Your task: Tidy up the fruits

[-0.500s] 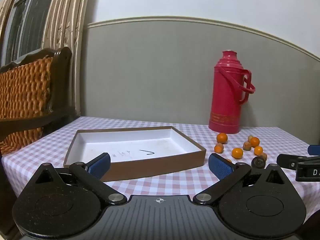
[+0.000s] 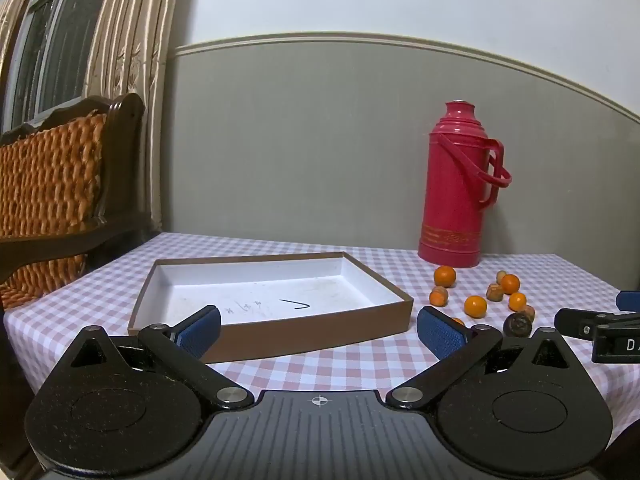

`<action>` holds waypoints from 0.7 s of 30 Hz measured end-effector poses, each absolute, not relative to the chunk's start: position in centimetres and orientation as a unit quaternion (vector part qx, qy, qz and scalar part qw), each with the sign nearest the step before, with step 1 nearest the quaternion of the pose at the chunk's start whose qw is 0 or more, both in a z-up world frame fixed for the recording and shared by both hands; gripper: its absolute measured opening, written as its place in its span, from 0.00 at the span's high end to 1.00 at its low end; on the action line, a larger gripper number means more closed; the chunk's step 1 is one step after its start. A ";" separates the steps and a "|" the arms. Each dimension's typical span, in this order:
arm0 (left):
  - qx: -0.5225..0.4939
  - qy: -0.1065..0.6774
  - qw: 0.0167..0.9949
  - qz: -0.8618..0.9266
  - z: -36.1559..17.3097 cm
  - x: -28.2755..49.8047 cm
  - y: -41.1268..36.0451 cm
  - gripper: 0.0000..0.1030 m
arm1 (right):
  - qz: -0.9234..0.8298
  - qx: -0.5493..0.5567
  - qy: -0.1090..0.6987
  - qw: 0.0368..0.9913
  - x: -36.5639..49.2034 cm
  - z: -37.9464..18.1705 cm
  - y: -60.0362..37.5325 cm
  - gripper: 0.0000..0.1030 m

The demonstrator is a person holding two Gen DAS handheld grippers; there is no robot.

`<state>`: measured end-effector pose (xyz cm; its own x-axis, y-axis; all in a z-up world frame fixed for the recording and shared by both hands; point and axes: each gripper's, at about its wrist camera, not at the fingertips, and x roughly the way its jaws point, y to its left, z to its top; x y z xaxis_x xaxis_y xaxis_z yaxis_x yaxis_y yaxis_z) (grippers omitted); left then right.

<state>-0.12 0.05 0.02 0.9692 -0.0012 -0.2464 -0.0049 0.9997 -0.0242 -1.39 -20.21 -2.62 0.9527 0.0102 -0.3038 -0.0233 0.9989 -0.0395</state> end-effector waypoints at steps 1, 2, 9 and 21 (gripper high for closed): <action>-0.013 0.125 0.992 0.001 0.0 0.0 0.0 0.00 | 0.008 -0.022 0.153 0.988 -1.5 -2.6 -20.3 0.06; -0.012 0.125 0.992 0.001 0.0 0.0 0.0 0.00 | 0.009 -0.022 0.154 0.988 -1.4 -2.6 -20.3 0.06; -0.012 0.125 0.992 0.001 0.0 0.0 0.0 0.00 | 0.008 -0.023 0.154 0.988 -1.5 -2.6 -20.3 0.06; -0.012 0.125 0.992 0.002 0.0 -0.1 0.0 0.00 | 0.007 -0.027 0.153 0.988 -1.5 -2.6 -20.3 0.06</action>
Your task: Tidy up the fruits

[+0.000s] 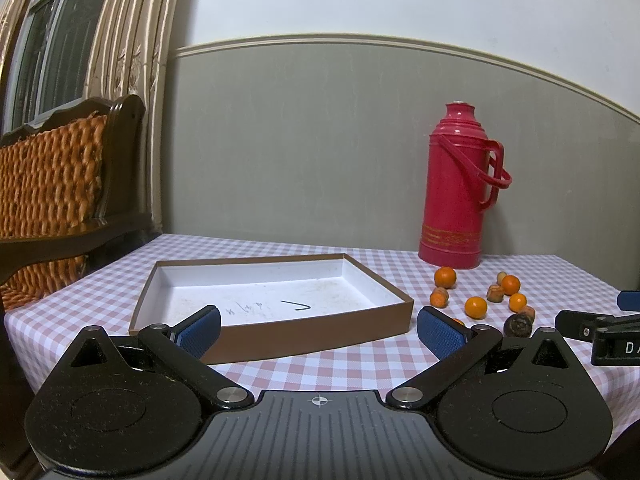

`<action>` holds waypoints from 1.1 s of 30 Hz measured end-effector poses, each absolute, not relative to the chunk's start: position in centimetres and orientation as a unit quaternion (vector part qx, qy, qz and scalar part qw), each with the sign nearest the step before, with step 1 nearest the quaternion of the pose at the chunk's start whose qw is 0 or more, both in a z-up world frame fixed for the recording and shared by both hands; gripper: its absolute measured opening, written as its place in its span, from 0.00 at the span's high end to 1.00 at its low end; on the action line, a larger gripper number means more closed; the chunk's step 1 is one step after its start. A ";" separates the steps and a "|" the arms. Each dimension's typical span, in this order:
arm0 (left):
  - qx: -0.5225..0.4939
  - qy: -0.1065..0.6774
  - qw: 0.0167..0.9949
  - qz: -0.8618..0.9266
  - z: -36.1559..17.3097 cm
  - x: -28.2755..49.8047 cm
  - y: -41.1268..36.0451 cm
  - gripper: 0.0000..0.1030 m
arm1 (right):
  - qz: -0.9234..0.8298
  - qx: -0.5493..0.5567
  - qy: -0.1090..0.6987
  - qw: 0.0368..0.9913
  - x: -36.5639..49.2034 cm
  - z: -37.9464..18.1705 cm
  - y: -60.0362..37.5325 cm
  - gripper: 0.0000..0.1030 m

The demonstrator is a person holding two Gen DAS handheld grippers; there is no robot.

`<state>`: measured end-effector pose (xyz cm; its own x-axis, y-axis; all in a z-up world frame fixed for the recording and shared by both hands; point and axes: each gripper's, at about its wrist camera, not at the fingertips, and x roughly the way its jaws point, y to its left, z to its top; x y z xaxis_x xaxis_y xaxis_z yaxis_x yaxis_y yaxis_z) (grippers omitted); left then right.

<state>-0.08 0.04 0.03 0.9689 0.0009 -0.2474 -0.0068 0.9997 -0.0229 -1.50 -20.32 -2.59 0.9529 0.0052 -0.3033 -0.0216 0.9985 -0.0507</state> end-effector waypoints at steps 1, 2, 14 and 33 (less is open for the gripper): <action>-0.012 0.125 0.992 0.002 0.0 -0.1 0.1 0.00 | 0.005 -0.029 0.154 0.988 -1.4 -2.7 -20.2 0.06; -0.012 0.124 0.992 0.002 0.0 -0.1 0.1 0.00 | 0.004 -0.030 0.154 0.988 -1.4 -2.7 -20.2 0.06; -0.013 0.123 0.992 0.002 0.4 -0.1 0.4 0.00 | 0.002 -0.033 0.153 0.988 -1.5 -2.6 -20.3 0.06; -0.013 0.123 0.992 0.003 0.3 -0.2 0.5 0.00 | 0.002 -0.034 0.154 0.988 -1.5 -2.6 -20.3 0.06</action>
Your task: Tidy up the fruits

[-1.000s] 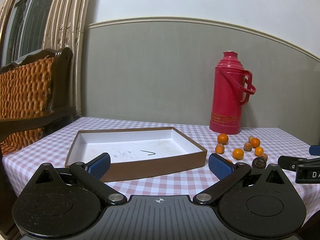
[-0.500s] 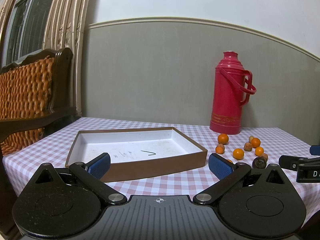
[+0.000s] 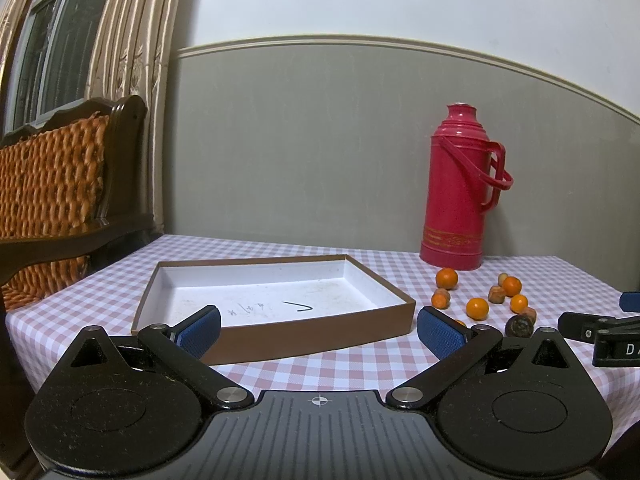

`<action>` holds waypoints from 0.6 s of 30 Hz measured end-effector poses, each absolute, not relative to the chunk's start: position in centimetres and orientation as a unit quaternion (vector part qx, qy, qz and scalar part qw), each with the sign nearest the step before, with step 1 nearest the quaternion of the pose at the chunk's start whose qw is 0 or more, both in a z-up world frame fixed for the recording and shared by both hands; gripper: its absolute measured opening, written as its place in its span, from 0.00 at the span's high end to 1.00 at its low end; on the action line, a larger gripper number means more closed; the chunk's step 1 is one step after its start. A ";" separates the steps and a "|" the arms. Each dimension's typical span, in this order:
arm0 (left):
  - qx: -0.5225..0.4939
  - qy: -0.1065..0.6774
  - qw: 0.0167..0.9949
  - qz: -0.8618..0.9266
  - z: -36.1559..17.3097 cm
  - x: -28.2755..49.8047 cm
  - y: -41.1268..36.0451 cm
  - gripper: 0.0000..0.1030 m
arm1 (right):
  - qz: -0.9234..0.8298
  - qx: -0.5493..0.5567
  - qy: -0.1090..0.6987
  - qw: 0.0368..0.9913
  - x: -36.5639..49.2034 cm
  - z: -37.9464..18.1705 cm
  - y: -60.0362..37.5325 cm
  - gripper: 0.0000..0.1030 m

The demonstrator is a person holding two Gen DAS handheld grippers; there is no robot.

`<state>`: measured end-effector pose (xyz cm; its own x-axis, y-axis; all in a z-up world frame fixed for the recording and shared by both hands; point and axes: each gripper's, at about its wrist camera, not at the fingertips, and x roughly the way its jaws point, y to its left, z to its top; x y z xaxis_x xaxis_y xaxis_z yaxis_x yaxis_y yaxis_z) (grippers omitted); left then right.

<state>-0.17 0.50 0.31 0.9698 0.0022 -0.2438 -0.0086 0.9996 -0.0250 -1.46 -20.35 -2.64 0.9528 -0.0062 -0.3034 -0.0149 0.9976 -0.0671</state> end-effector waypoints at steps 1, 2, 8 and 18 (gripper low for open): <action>-0.013 0.123 0.992 0.002 0.3 -0.2 0.6 0.00 | 0.002 -0.034 0.153 0.988 -1.5 -2.6 -20.3 0.06; -0.013 0.123 0.992 0.003 0.3 -0.2 0.5 0.00 | 0.002 -0.034 0.153 0.988 -1.5 -2.7 -20.3 0.06; -0.013 0.124 0.992 0.003 0.4 -0.1 0.6 0.00 | 0.002 -0.034 0.154 0.988 -1.5 -2.6 -20.3 0.06; -0.012 0.123 0.992 0.004 0.3 -0.1 0.6 0.00 | 0.002 -0.034 0.154 0.987 -1.5 -2.6 -20.3 0.06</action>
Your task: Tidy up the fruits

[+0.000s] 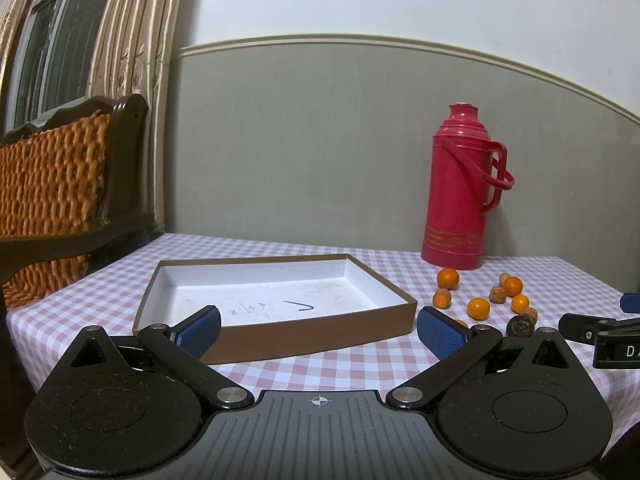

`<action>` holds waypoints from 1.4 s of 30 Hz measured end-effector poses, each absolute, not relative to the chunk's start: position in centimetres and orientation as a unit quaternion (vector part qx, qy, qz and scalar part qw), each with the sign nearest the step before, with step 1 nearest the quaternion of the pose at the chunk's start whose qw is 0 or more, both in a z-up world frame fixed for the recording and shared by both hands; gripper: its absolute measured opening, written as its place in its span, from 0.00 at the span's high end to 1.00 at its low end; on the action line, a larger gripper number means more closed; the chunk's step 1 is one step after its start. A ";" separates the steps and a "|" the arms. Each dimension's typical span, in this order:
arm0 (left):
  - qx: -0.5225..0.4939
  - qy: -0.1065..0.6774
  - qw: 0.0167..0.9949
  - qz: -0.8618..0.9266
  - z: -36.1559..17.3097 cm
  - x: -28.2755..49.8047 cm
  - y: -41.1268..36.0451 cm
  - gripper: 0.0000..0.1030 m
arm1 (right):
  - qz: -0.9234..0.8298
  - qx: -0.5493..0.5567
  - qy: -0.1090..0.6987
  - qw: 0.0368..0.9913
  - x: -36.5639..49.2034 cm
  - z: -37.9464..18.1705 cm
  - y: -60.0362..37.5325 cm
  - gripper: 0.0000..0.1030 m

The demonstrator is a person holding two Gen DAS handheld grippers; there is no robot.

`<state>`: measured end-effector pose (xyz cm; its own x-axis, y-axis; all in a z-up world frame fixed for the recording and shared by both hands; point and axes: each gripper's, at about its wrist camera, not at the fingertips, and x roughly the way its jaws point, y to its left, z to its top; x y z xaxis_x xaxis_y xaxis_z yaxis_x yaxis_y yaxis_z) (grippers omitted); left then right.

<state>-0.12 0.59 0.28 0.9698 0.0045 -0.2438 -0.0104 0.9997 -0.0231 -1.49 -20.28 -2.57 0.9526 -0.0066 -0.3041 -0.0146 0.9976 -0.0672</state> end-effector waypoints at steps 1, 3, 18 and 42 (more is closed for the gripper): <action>-0.011 0.122 0.992 0.004 0.3 -0.1 0.6 0.00 | 0.003 -0.034 0.154 0.988 -1.5 -2.6 -20.3 0.06; -0.009 0.121 0.993 0.005 0.2 -0.2 0.5 0.00 | 0.003 -0.035 0.153 0.988 -1.5 -2.7 -20.3 0.06; -0.001 0.132 0.991 -0.016 0.0 3.0 -1.0 0.00 | 0.009 -0.044 0.162 0.986 0.6 -1.9 -21.7 0.12; 0.041 0.235 0.965 -0.111 -5.9 13.9 -11.1 0.32 | 0.015 -0.075 0.263 0.962 12.1 -7.7 -24.9 0.44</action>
